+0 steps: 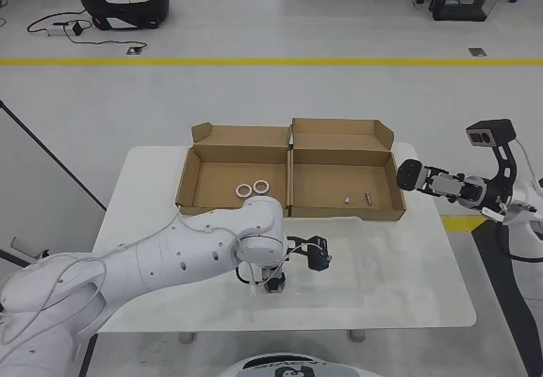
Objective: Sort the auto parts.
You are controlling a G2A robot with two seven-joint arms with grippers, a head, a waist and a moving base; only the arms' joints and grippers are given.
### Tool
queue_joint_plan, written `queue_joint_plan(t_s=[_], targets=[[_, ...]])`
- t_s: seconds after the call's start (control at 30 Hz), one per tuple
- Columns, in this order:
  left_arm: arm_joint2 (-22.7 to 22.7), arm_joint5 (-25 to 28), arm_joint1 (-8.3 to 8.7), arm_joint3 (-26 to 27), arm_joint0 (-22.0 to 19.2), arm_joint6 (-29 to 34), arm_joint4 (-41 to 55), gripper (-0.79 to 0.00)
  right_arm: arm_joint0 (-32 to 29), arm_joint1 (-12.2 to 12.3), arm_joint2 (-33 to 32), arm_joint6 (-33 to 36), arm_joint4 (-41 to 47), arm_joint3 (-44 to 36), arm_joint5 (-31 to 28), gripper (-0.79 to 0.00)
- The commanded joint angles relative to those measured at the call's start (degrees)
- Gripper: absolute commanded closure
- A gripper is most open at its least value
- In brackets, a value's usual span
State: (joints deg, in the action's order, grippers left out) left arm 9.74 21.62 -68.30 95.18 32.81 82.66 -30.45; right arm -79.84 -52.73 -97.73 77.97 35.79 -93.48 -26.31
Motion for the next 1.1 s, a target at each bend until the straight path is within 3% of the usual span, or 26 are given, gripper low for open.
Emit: queue_joint_plan(t_s=[0.0, 0.37, 0.8, 1.07], targets=[[0.0, 0.1, -0.11, -0.3, 0.3, -0.1, -0.4, -0.551, 0.0, 0.0, 0.0, 0.0, 0.0, 0.0, 0.0, -0.785], [0.0, 0.6, -0.88, -2.5, 1.9, -0.6, -2.5, -0.459, 0.0, 0.0, 0.0, 0.0, 0.0, 0.0, 0.0, -0.785], [0.0, 1.1, -1.96, -5.2, 3.3, -1.1, -3.3, -0.443, 0.0, 0.0, 0.0, 0.0, 0.0, 0.0, 0.0, -0.785], [0.0, 1.3, -2.54, -6.4, 3.6, -1.3, -3.6, -0.345, 0.0, 0.0, 0.0, 0.0, 0.0, 0.0, 0.0, -0.785]])
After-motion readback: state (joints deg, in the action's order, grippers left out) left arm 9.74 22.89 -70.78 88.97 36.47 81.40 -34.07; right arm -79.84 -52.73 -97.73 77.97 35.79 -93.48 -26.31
